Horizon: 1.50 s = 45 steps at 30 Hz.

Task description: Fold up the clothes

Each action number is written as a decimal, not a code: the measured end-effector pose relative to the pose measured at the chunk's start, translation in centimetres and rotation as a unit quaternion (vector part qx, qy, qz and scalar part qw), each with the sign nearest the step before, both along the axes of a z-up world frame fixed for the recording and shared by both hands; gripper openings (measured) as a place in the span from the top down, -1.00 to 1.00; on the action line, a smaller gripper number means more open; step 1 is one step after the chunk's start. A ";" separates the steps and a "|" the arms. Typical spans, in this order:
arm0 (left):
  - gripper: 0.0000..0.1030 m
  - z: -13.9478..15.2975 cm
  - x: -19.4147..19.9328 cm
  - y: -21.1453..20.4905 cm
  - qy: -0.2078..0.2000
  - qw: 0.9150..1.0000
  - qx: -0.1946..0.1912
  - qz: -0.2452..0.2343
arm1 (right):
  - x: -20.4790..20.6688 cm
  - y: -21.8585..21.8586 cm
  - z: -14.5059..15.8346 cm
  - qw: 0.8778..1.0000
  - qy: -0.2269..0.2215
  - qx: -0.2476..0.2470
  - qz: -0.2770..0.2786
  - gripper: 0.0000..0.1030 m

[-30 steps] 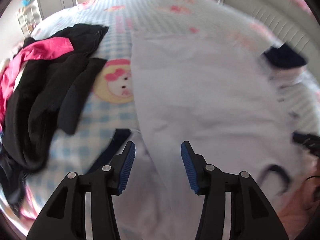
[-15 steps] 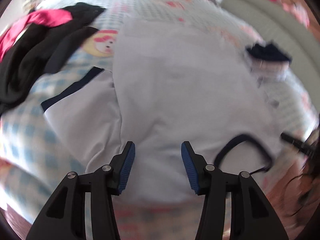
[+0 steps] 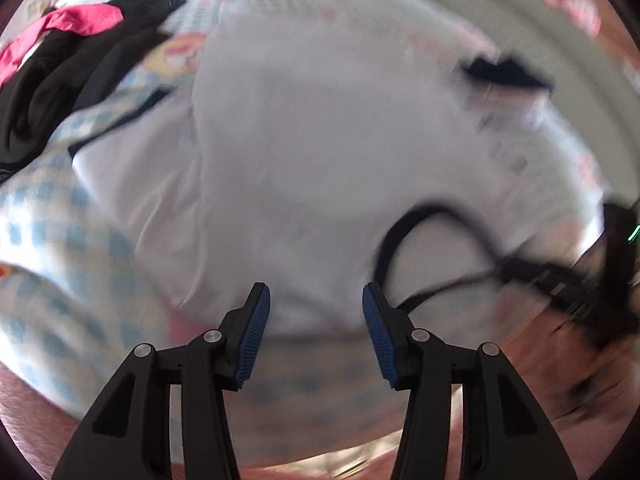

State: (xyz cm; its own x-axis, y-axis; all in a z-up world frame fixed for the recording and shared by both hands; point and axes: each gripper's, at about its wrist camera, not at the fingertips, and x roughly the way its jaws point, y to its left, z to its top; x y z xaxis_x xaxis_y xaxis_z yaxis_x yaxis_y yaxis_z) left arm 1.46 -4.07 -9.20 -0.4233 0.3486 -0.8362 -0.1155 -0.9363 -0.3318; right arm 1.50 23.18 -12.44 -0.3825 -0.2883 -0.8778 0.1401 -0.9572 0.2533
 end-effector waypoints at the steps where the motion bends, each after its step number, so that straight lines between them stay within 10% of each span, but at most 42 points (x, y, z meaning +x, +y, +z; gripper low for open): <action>1: 0.02 0.5 0.0 0.6 0.012 1.000 0.005 -0.004 | 0.0 0.2 0.6 1.000 0.008 -0.011 -0.004 0.28; 7: 0.01 -3.1 -0.8 3.1 -0.038 0.995 -0.094 -0.021 | -1.2 1.2 -0.5 0.999 -0.005 0.019 -0.040 0.28; 15: -0.14 -1.3 -1.3 1.7 -0.054 0.998 0.005 -0.045 | -0.9 3.4 0.2 0.999 -0.009 -0.018 -0.040 0.29; 23: -0.14 1.9 -7.6 9.8 0.019 0.994 0.019 -0.108 | -2.7 9.1 1.8 0.992 -0.007 0.010 -0.126 0.28; 38: 0.21 1.0 -12.4 22.4 0.017 0.983 0.001 -0.180 | -10.2 15.4 -3.4 0.968 -0.035 -0.154 -0.196 -0.10; 42: 0.21 -0.1 -12.8 21.9 -0.004 0.986 0.023 -0.166 | -11.2 15.0 -3.0 0.972 -0.016 -0.153 -0.180 0.85; 45: 0.21 -0.5 -13.0 21.5 -0.009 0.986 0.044 -0.158 | -10.0 14.6 -0.7 0.973 0.026 -0.146 -0.178 0.95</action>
State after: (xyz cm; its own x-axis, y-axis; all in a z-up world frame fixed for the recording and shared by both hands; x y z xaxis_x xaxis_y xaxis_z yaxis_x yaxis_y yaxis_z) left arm -11.58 17.46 -9.68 -0.2670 0.5332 -0.8028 -0.3910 -0.8213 -0.4154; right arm -8.50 37.81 -13.13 -0.5453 -0.3644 -0.7549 -0.1665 -0.8355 0.5236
